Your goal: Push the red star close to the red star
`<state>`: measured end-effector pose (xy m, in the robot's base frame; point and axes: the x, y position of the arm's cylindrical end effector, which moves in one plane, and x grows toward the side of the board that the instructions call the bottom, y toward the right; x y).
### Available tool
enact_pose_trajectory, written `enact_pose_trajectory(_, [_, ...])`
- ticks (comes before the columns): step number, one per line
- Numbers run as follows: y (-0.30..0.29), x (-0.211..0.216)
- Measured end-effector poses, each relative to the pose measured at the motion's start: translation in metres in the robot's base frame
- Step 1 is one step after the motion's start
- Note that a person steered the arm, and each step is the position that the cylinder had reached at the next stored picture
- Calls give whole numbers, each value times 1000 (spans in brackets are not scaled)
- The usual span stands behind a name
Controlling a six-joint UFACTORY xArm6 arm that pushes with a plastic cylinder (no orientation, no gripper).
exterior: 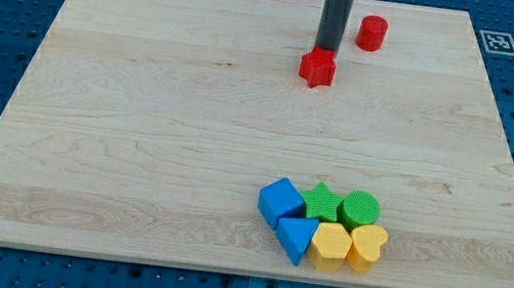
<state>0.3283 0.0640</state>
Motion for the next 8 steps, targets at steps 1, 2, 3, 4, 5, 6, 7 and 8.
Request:
enact_pose_trajectory(1, [1,47])
enact_pose_trajectory(2, [8,100])
enact_pose_trajectory(3, [8,115])
enact_pose_trajectory(4, [1,91])
enact_pose_trajectory(5, [-17,87])
enact_pose_trajectory(6, [-16,121])
enact_pose_trajectory(7, [-13,158])
enact_pose_trajectory(8, [-14,162])
